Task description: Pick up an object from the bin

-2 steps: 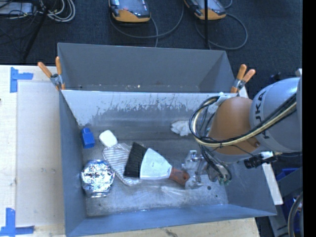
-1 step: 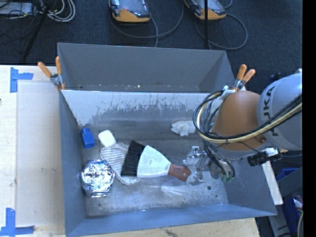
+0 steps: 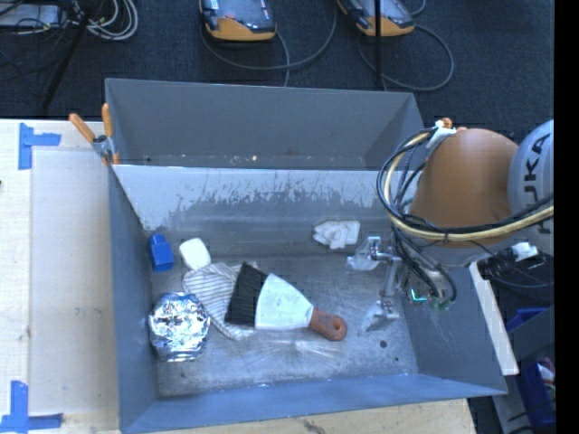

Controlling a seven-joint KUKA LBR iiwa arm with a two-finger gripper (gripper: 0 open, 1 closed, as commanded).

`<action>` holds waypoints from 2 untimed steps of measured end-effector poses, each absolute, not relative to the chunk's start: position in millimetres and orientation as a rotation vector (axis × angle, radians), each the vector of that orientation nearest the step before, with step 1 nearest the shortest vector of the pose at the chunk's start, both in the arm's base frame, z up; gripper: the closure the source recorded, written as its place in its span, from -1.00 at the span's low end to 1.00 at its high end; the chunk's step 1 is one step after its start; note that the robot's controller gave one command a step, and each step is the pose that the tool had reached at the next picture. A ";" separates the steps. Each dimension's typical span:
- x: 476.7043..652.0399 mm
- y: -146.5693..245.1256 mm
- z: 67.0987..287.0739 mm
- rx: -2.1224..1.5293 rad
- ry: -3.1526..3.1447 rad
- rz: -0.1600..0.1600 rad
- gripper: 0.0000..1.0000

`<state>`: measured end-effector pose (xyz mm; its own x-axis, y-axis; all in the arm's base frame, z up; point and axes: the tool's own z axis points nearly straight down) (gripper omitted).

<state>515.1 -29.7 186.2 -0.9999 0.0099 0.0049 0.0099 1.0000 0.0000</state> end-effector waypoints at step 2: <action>515.4 -19.5 164.1 0.073 -3.147 0.001 -1.00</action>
Offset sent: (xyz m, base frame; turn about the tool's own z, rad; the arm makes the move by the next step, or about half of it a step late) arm -0.0035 0.0283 -0.1162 -0.1281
